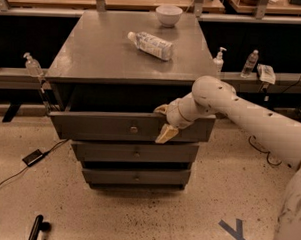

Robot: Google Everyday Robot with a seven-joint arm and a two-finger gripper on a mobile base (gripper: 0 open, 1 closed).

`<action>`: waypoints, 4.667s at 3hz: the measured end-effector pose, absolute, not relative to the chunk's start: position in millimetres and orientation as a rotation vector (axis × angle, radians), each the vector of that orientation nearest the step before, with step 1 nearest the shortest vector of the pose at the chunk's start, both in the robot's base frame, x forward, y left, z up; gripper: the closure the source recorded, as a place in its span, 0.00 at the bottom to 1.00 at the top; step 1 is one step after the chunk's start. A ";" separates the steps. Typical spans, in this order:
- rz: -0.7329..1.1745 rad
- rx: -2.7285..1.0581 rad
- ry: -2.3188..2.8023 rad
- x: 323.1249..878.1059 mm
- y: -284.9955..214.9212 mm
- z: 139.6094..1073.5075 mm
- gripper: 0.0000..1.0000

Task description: Open top drawer

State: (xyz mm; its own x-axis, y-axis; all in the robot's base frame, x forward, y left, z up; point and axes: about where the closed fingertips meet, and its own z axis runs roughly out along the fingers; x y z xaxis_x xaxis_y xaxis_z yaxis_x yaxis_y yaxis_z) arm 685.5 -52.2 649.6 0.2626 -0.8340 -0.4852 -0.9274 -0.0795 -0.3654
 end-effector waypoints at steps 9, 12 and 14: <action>0.054 -1.938 1.402 575.9 -41.2 761.5 0.64; 0.097 -1.830 1.545 669.8 -71.2 733.6 1.00; 0.319 -1.738 1.625 682.7 -80.6 666.3 1.00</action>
Offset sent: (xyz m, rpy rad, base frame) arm -0.1681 -0.0094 -0.0070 0.1497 0.0384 -0.1329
